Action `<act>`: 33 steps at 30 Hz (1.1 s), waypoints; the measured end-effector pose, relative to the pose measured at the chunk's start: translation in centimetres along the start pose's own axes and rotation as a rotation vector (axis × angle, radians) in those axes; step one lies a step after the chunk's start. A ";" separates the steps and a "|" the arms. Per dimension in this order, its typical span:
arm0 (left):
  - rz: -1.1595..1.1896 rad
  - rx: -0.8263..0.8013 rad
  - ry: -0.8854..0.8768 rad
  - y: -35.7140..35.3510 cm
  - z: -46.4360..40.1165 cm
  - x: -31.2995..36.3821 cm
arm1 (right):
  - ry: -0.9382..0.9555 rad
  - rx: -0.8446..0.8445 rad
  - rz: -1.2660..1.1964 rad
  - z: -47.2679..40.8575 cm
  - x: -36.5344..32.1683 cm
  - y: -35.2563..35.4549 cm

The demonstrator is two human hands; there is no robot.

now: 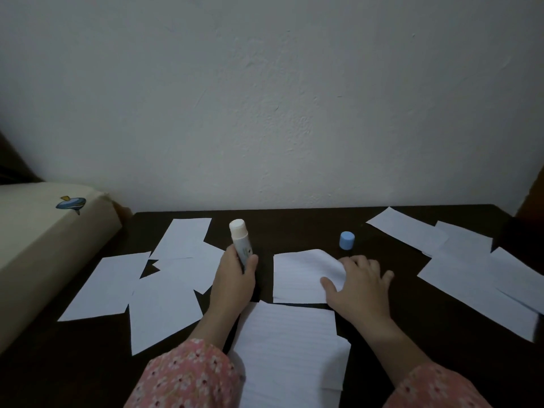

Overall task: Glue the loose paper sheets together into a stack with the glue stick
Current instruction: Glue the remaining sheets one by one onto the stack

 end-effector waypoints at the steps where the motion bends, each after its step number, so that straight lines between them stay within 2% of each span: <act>1: 0.027 0.010 -0.005 0.2 0.2 0.0 | -0.006 0.006 -0.030 0.0 -0.2 0.1; 6: 0.070 0.058 -0.001 2.4 0.8 -0.6 | -0.019 0.061 -0.356 0.8 -1.7 1.6; 10: -0.243 0.129 0.071 5.4 1.0 -2.4 | 0.047 0.079 -0.683 2.2 -3.6 3.0; 14: -0.519 0.162 0.202 7.6 1.4 -4.6 | 0.078 -0.070 -0.910 3.2 -5.8 3.1; 17: -0.570 0.122 0.264 8.2 2.0 -5.9 | -0.017 -0.290 -1.001 4.0 -7.0 2.5; 20: -0.598 0.079 0.277 8.0 2.3 -6.6 | -0.096 -0.479 -0.765 5.5 -7.4 1.0; 25: -0.571 0.069 0.288 8.0 2.5 -7.0 | -0.093 -0.459 -0.190 6.5 -6.5 -0.5; 33: -0.519 0.067 0.281 8.0 2.3 -7.7 | -0.098 -0.561 0.151 5.9 -6.8 -0.8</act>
Point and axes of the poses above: each hand's wrist, its own z-axis away from the middle knuckle, its own y-axis out of the back of the hand, x = y × z, the point moved 6 cm from there along -z, towards the middle knuckle, and after that the axes turned 12 degrees about -z, right-handed, at the moved point
